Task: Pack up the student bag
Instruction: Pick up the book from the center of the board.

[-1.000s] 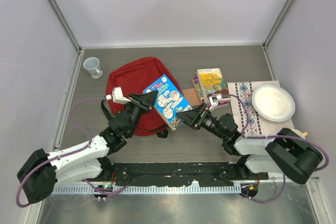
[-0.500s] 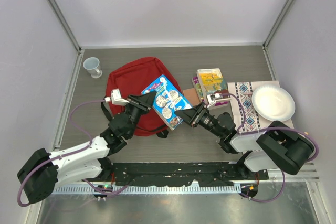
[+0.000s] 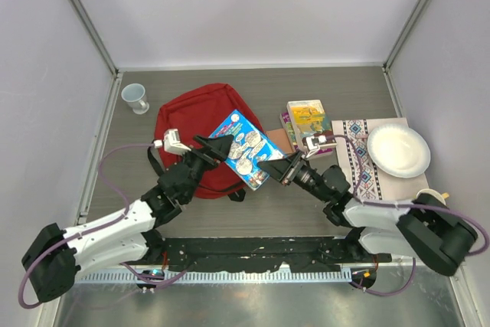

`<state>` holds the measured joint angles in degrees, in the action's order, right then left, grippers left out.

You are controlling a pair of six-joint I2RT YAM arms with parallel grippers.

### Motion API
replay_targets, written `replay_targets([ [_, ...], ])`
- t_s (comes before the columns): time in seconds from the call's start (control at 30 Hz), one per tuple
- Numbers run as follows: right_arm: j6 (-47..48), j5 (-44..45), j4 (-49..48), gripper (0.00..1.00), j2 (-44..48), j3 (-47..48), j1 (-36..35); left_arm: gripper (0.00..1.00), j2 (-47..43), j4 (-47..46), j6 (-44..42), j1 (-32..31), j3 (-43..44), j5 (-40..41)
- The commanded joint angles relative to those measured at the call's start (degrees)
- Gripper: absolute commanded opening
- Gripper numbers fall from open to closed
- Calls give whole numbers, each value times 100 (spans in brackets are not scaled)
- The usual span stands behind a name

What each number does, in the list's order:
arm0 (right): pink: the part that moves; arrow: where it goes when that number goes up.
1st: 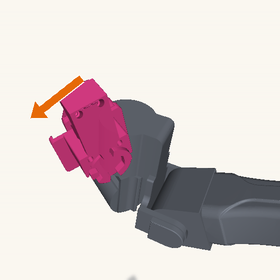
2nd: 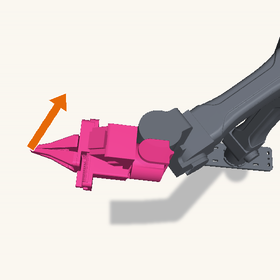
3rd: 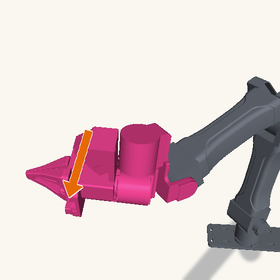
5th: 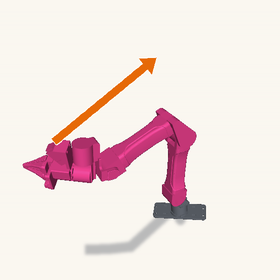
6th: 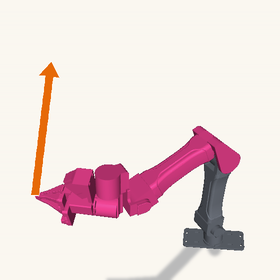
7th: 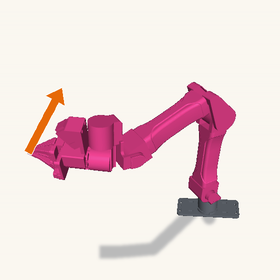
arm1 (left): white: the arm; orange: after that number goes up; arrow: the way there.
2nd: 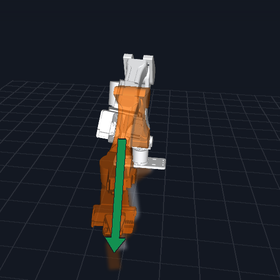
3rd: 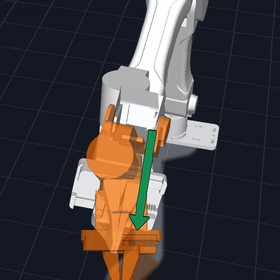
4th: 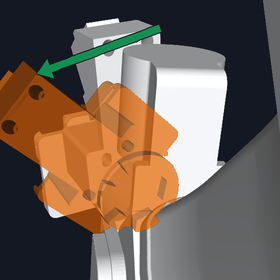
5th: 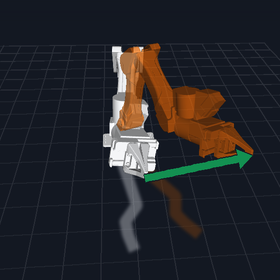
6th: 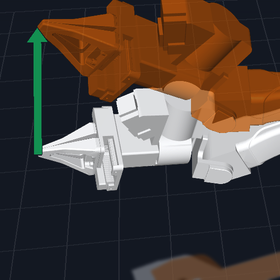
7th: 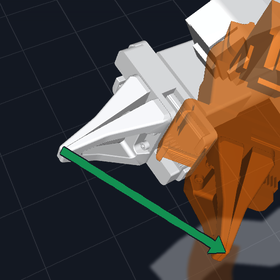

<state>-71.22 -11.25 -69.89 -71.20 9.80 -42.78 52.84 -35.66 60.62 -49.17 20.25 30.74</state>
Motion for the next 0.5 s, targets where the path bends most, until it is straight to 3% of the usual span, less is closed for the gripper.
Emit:
replay_targets([
  [0.0,766,763,790,1,1115,136,-2,99,-484,1971,-996,-49,655,-130],
  [0.13,1573,1772,3267,1,2398,425,51,100,-617,3545,-1877,-49,1174,-94],
  [0.3,2190,3423,5700,1,3805,1014,104,100,-223,4374,-2668,-67,1604,-515],
  [0.47,2745,3919,6627,1,4272,1576,121,100,612,4603,-3529,-373,2035,-1017],
])
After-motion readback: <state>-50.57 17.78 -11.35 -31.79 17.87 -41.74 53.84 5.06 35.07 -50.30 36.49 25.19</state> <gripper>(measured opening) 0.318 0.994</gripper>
